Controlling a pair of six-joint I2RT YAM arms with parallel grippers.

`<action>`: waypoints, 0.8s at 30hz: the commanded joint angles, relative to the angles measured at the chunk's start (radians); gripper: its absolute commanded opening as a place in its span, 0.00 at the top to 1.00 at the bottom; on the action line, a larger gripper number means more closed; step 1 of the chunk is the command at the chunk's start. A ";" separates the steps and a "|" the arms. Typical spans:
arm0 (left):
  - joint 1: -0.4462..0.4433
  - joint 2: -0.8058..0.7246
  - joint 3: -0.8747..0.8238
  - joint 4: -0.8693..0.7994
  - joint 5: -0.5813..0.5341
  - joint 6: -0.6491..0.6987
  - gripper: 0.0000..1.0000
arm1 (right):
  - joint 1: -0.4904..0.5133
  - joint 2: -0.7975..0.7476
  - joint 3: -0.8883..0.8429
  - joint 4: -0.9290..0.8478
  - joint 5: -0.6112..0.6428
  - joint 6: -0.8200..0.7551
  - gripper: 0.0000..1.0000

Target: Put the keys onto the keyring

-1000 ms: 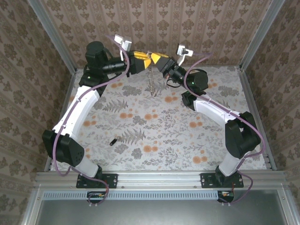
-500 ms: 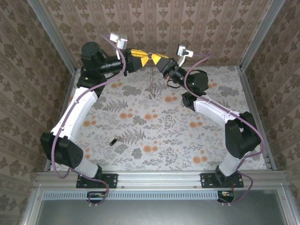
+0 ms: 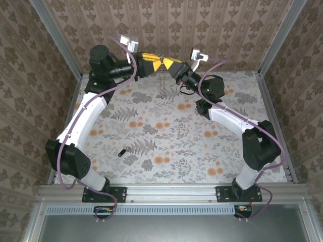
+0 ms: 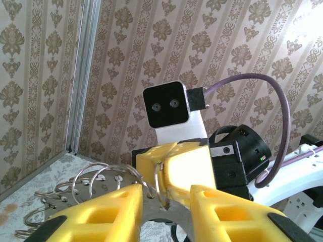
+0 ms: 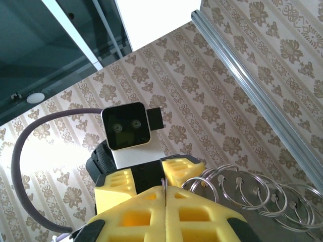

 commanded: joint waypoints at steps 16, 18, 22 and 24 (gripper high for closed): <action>-0.011 0.021 0.051 0.031 0.030 -0.016 0.71 | -0.006 -0.041 -0.004 0.052 -0.022 0.017 1.00; -0.012 0.024 0.053 0.031 0.034 -0.016 0.70 | -0.006 -0.041 -0.004 0.047 -0.026 0.016 1.00; -0.015 0.027 0.057 0.030 0.035 -0.017 0.69 | -0.006 -0.042 -0.005 0.046 -0.028 0.017 1.00; -0.016 0.029 0.059 0.031 0.036 -0.016 0.69 | -0.006 -0.041 -0.006 0.044 -0.031 0.018 1.00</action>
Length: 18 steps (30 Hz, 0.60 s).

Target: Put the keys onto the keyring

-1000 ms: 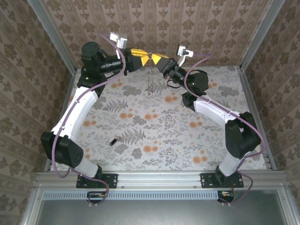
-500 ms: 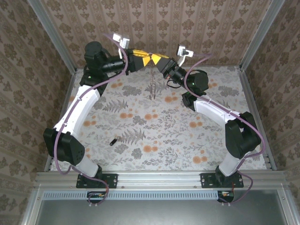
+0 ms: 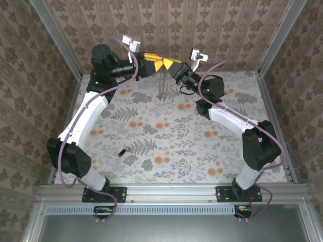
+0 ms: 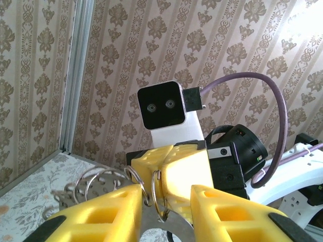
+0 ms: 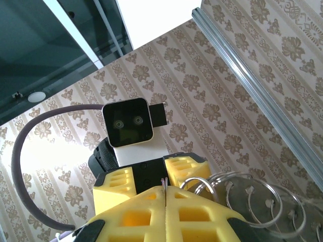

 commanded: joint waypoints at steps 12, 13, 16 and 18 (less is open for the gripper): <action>-0.006 0.009 0.035 0.032 0.035 0.002 0.94 | -0.006 -0.045 -0.014 0.033 -0.023 0.007 1.00; -0.006 0.008 0.035 0.030 0.038 0.004 0.98 | -0.006 -0.047 -0.015 0.030 -0.023 0.004 1.00; -0.005 0.007 0.037 0.017 0.056 0.017 1.00 | -0.006 -0.048 -0.014 0.020 -0.025 -0.001 1.00; -0.007 0.003 0.038 -0.005 0.059 0.040 1.00 | -0.007 -0.050 -0.010 0.011 -0.027 -0.005 1.00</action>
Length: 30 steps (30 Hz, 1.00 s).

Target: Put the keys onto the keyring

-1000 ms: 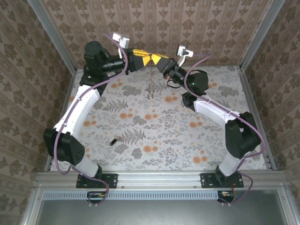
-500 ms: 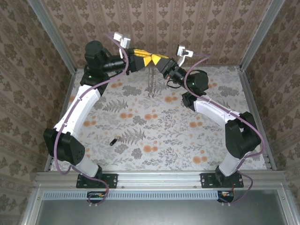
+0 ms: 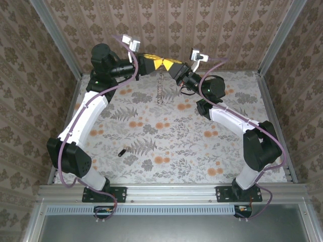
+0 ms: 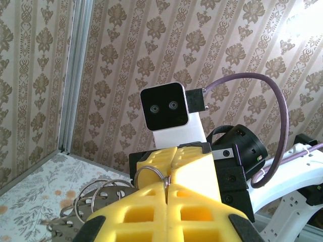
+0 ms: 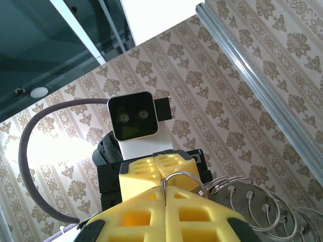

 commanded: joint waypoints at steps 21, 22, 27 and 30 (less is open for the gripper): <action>-0.019 -0.148 -0.188 0.206 -0.084 0.313 1.00 | -0.123 -0.456 -0.278 -0.593 0.085 -0.242 0.32; -0.021 -0.152 -0.197 0.226 -0.091 0.315 1.00 | -0.124 -0.468 -0.294 -0.618 0.090 -0.252 0.31; -0.023 -0.159 -0.220 0.268 -0.109 0.310 1.00 | -0.122 -0.486 -0.362 -0.664 0.112 -0.256 0.31; -0.023 -0.154 -0.215 0.270 -0.107 0.297 1.00 | -0.124 -0.478 -0.388 -0.667 0.112 -0.248 0.30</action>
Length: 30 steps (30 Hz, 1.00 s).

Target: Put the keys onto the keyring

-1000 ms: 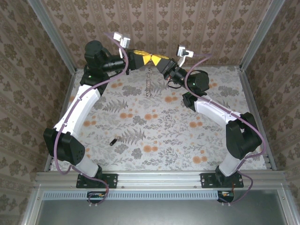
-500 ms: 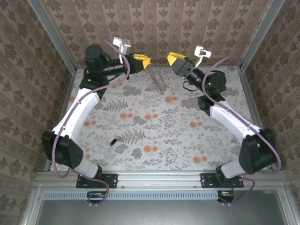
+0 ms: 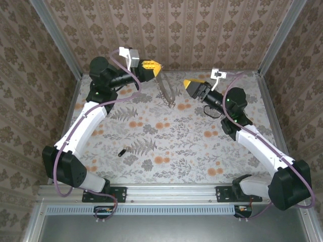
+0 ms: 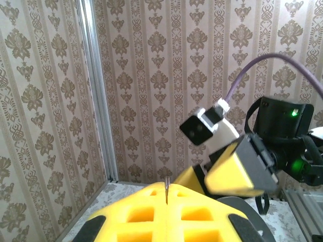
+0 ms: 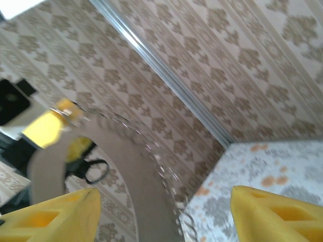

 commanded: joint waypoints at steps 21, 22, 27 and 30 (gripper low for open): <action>0.030 0.092 0.106 0.249 0.081 -0.475 1.00 | -0.002 0.032 -0.084 -0.102 0.033 -0.018 0.29; 0.033 0.101 0.109 0.286 0.087 -0.519 1.00 | -0.002 0.036 -0.078 -0.105 0.030 -0.019 0.29; 0.049 0.132 0.109 0.422 0.088 -0.693 1.00 | -0.001 0.059 -0.055 -0.110 0.014 -0.023 0.29; 0.056 0.136 0.097 0.468 0.084 -0.746 1.00 | -0.002 0.070 -0.045 -0.106 0.005 -0.024 0.29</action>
